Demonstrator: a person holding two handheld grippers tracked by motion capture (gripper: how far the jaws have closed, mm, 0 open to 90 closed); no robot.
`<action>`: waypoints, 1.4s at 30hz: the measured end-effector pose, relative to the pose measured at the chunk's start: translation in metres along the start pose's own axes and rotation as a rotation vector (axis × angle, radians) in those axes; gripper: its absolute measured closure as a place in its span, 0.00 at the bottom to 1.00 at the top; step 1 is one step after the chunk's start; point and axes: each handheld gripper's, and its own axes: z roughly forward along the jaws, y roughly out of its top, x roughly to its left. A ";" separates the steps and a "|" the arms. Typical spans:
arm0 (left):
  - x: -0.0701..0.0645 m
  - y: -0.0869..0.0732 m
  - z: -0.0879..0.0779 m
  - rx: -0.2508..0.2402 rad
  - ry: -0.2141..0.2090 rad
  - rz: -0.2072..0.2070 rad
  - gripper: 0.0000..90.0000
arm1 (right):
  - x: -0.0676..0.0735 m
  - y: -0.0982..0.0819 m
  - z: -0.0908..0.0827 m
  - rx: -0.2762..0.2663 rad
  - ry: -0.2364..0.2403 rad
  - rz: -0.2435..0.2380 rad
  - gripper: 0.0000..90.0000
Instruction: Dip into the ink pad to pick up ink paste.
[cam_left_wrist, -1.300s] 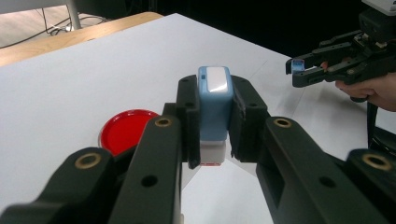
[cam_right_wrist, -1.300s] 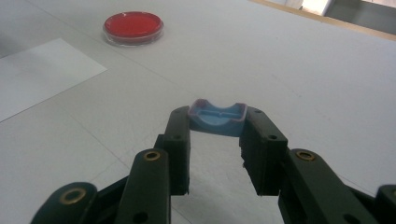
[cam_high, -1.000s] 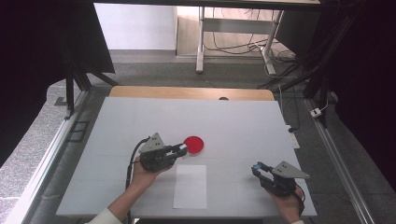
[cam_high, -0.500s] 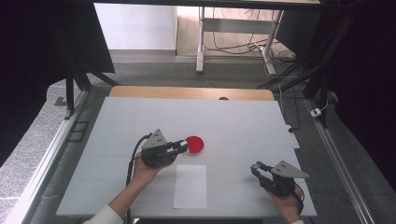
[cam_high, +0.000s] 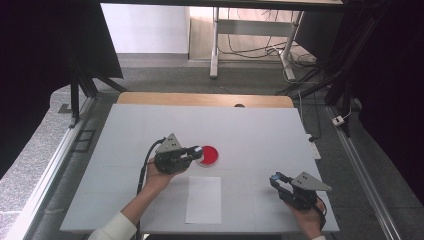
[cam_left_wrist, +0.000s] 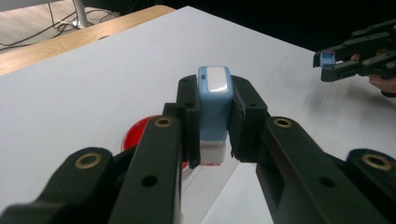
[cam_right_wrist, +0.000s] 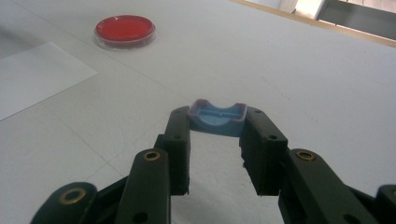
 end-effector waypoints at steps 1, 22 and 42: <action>0.001 0.001 0.001 0.001 0.001 0.002 0.84 | 0.000 0.000 -0.001 -0.001 -0.005 -0.002 0.71; 0.031 0.004 0.043 0.042 0.011 -0.007 0.84 | -0.003 -0.001 0.001 0.004 -0.003 0.019 0.71; 0.034 -0.011 0.066 0.098 0.021 0.012 0.84 | -0.003 -0.002 0.001 0.004 0.005 0.010 0.71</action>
